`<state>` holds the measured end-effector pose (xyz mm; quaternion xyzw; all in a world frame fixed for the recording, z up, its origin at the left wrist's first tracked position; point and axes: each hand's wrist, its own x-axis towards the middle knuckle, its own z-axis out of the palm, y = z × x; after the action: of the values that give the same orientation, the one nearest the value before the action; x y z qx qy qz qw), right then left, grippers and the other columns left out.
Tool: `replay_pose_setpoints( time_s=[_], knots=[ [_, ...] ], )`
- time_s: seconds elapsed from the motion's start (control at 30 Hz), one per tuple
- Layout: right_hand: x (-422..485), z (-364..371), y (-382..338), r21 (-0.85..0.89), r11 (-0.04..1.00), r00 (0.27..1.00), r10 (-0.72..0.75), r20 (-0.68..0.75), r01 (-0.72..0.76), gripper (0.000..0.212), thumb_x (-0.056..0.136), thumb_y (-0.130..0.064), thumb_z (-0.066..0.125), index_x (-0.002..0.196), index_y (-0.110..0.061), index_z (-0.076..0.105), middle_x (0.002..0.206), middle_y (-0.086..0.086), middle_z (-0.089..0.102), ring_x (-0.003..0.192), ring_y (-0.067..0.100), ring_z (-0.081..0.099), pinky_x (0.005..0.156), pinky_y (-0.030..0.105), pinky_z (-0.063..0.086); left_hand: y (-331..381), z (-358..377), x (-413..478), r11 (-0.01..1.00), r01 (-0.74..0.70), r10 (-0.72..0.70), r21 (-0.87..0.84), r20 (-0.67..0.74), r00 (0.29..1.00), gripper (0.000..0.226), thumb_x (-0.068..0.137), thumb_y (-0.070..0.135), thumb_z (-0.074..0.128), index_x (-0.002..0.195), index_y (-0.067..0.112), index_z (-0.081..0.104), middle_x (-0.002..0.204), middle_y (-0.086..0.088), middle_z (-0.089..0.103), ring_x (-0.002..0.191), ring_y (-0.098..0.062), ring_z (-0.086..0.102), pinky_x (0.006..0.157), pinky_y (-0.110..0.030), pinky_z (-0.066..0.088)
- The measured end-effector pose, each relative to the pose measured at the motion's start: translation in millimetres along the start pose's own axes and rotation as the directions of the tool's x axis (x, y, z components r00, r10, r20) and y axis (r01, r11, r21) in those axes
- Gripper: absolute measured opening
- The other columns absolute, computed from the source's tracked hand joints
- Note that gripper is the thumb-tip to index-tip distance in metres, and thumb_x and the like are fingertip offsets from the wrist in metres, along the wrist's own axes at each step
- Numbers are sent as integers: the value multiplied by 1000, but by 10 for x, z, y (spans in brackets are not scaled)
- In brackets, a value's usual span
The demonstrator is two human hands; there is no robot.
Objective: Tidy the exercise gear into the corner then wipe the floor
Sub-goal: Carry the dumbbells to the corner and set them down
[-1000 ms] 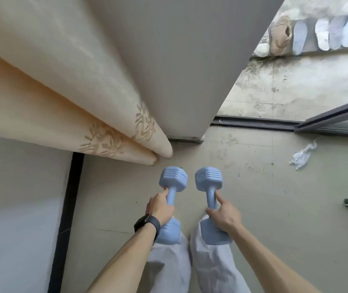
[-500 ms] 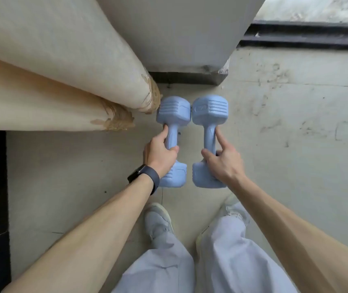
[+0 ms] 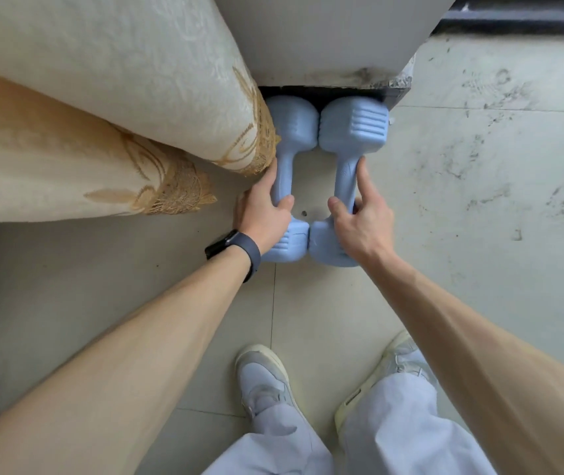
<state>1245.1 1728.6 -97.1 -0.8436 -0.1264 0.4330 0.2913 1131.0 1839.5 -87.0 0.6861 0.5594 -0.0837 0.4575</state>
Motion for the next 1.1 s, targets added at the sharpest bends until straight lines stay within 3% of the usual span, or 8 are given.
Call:
replay_pose_setpoints(
  time_s=[0.1, 0.2, 0.3, 0.47, 0.63, 0.77, 0.97, 1.1],
  knots=[
    [-43, -93, -144, -103, 993, 997, 60, 43, -56, 74, 96, -34, 54, 155, -48, 10, 129, 3, 64, 119, 30, 58, 98, 33, 43, 110, -44, -84, 992, 22, -35, 124, 105, 994, 74, 100, 23, 50, 157, 33, 4, 160, -6, 29, 141, -31, 34, 110, -31, 30],
    [-190, -328, -367, -223, 970, 985, 123, 123, -93, 65, 98, -33, 51, 156, -36, 20, 147, 2, 51, 133, 28, 48, 102, 31, 40, 249, -68, -213, 981, 39, -63, 190, 122, 991, 63, 102, 29, 43, 158, 26, 14, 164, 0, 19, 147, -24, 25, 114, -31, 25],
    [-553, -632, -607, -312, 949, 983, 86, 160, -32, 57, 96, -29, 50, 152, -31, 36, 140, 4, 58, 127, 28, 53, 97, 31, 43, 418, -174, -589, 960, 3, -58, 280, 189, 980, 55, 98, 25, 46, 152, 24, 34, 161, 3, 26, 144, -21, 30, 115, -31, 29],
    [-1592, -1417, -1178, -413, 909, 978, 38, 207, 52, 48, 95, -27, 48, 143, -27, 51, 134, 7, 63, 121, 30, 56, 98, 35, 47, 1039, -693, -1624, 914, -53, -63, 402, 269, 961, 54, 96, 26, 50, 149, 25, 41, 153, -2, 42, 138, -26, 40, 109, -34, 36],
    [-2842, -2280, -1911, -482, 865, 972, -24, 235, 138, 42, 95, -26, 51, 138, -25, 56, 135, 6, 62, 124, 30, 55, 101, 34, 43, 1871, -1531, -2790, 899, -48, -61, 436, 233, 971, 51, 95, 27, 49, 145, 30, 45, 148, 3, 46, 134, -25, 43, 101, -35, 41],
    [-3803, -2875, -2419, -496, 843, 965, -93, 246, 208, 44, 95, -28, 52, 139, -25, 54, 139, 3, 58, 129, 28, 49, 106, 34, 37, 2550, -2174, -3638, 869, -105, 6, 484, 202, 979, 51, 95, 27, 47, 145, 25, 44, 148, 1, 47, 135, -25, 41, 106, -34, 37],
    [-4842, -3547, -3051, -464, 815, 938, -309, 156, 346, 40, 98, -26, 54, 137, -22, 57, 139, -6, 58, 132, 15, 47, 100, 11, 22, 3263, -2911, -4606, 892, -173, 151, 418, 85, 985, 55, 95, 30, 46, 149, 26, 39, 153, 5, 41, 143, -19, 29, 113, -34, 28],
    [-4993, -3754, -3084, -457, 798, 919, -359, 164, 393, 41, 99, -30, 53, 139, -24, 56, 143, -7, 55, 137, 15, 42, 111, 22, 26, 3459, -3069, -4854, 882, -192, 222, 431, -20, 975, 55, 96, 30, 46, 150, 26, 38, 155, 5, 38, 144, -17, 26, 115, -32, 23]
  ],
)
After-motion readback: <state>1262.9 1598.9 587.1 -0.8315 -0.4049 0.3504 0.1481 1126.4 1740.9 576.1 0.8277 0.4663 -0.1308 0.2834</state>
